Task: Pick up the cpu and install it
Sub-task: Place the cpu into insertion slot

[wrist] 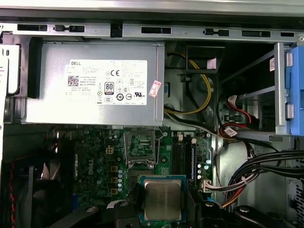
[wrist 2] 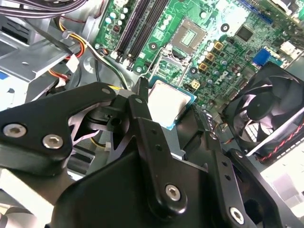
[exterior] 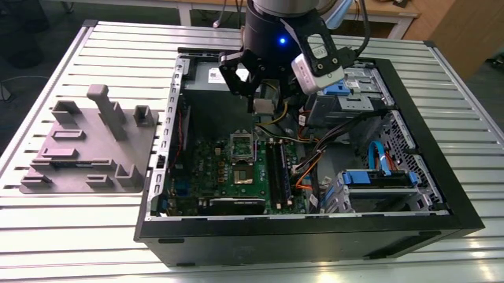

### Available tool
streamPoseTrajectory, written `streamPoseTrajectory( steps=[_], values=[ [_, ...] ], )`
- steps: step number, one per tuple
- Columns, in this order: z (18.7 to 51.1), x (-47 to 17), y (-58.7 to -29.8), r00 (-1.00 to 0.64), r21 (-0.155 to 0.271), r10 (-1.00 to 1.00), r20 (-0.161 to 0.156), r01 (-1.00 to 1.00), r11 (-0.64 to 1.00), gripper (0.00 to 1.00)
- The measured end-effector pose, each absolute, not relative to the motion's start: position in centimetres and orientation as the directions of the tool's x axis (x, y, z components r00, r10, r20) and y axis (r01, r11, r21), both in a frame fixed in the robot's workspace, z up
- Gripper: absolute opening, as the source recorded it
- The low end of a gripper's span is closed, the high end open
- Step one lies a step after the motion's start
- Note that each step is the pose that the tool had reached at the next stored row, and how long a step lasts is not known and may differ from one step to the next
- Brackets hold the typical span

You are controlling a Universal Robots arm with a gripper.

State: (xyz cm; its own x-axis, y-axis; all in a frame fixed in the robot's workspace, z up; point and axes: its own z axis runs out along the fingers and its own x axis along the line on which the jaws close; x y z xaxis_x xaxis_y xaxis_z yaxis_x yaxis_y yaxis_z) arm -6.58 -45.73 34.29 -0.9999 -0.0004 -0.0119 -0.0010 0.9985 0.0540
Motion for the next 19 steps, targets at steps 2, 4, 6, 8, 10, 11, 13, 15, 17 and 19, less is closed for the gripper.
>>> streamPoseTrajectory(
  steps=[2,4,6,8,10,11,13,15,17,19],
  values=[
    [34.29,-6.58,-45.73,-1.000,0.054,0.000,-0.012,-0.001,0.999,0.47],
    [34.28,-6.58,-45.73,-1.000,0.054,0.000,-0.012,-0.001,0.999,0.47],
    [34.26,-6.58,-45.73,-1.000,0.054,0.000,-0.012,-0.001,0.999,0.47],
    [34.24,-6.58,-45.73,-1.000,0.054,0.000,-0.012,-0.001,0.999,0.47],
    [34.24,-6.58,-45.73,-1.000,0.054,0.000,-0.012,-0.001,0.999,0.47],
    [34.24,-6.58,-45.73,-1.000,0.054,0.000,-0.012,-0.001,0.999,0.47],
    [34.24,-6.58,-45.73,-1.000,0.054,0.000,-0.012,-0.001,0.999,0.47],
    [34.24,-6.58,-45.73,-1.000,0.054,0.000,-0.012,-0.001,0.999,0.47],
    [34.20,-6.59,-45.73,-1.000,0.054,-0.001,-0.012,-0.001,0.999,0.47],
    [34.10,-6.65,-45.74,-1.000,0.054,-0.008,-0.012,-0.008,0.998,0.47]
  ],
)
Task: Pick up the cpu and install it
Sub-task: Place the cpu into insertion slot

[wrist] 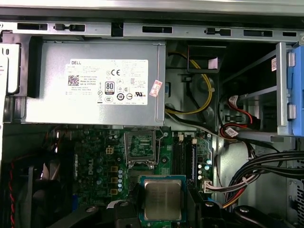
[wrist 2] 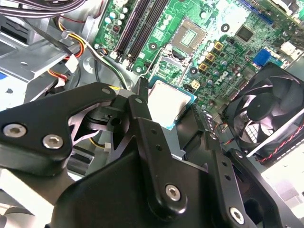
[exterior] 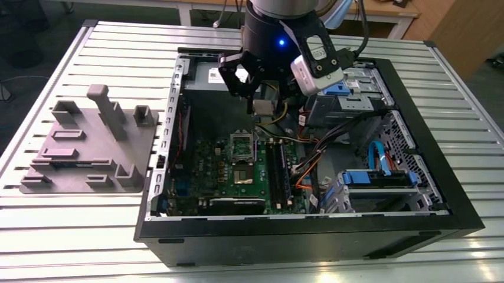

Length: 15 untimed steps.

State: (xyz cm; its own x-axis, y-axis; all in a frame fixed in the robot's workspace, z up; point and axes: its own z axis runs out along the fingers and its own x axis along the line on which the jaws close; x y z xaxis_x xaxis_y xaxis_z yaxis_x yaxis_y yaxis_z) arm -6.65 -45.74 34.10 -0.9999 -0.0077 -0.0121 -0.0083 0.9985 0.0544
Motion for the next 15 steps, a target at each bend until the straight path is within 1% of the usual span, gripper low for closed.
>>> streamPoseTrajectory(
  steps=[15],
  values=[
    [31.9,-7.7,-46.4,-1.000,0.051,-0.016,-0.012,-0.016,0.999,0.47]
  ],
)
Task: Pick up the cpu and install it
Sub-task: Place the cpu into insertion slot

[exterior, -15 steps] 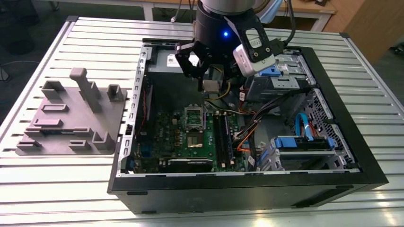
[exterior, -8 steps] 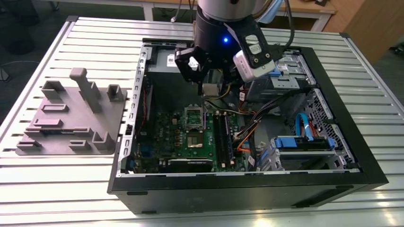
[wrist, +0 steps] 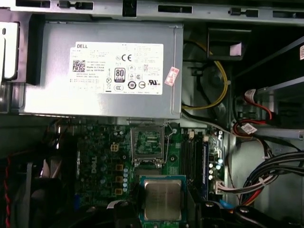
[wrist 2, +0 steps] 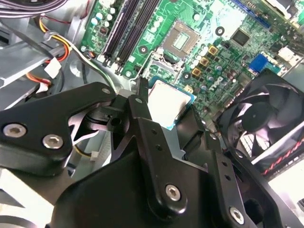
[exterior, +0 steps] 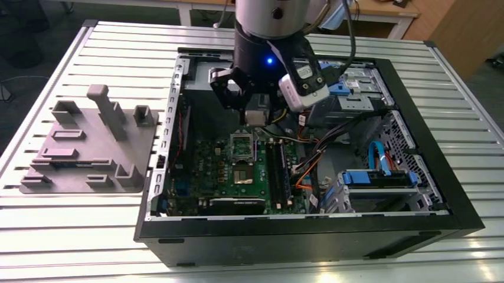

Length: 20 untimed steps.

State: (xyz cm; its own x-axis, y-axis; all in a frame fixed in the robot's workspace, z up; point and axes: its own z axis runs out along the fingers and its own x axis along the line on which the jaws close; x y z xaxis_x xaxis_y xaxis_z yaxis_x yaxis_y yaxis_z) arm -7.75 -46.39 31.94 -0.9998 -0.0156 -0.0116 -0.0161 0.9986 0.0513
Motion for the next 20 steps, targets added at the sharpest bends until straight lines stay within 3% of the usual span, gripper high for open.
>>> streamPoseTrajectory(
  steps=[20],
  values=[
    [28.8,-8.2,-47.0,-1.000,0.051,-0.007,-0.011,-0.008,0.999,0.47]
  ],
)
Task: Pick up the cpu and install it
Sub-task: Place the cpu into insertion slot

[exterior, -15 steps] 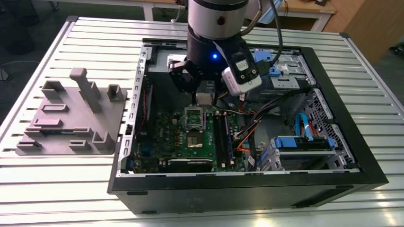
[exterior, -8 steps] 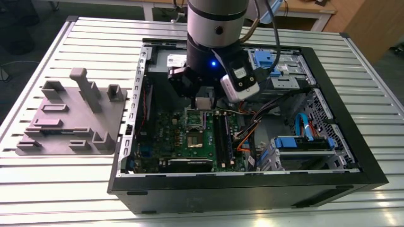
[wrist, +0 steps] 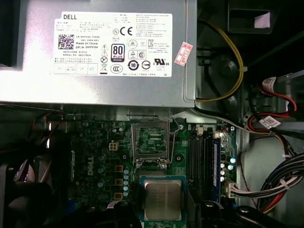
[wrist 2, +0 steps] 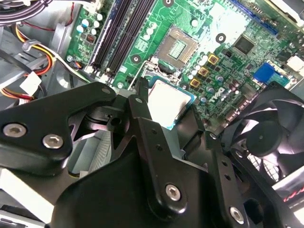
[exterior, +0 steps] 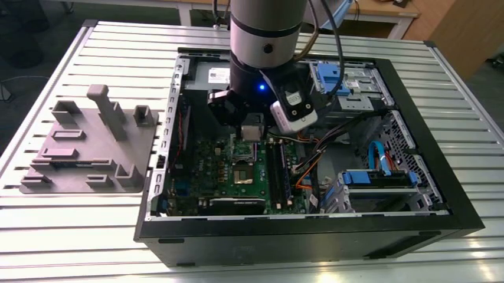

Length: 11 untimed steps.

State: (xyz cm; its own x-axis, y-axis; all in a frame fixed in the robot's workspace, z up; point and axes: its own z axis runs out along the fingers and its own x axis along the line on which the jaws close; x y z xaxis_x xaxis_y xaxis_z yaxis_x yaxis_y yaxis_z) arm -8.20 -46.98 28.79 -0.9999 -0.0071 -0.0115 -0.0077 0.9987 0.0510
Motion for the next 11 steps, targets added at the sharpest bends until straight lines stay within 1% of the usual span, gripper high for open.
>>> streamPoseTrajectory(
  steps=[11],
  values=[
    [28.47,-8.20,-46.98,-1.000,0.051,-0.007,-0.012,-0.008,0.999,0.47]
  ],
)
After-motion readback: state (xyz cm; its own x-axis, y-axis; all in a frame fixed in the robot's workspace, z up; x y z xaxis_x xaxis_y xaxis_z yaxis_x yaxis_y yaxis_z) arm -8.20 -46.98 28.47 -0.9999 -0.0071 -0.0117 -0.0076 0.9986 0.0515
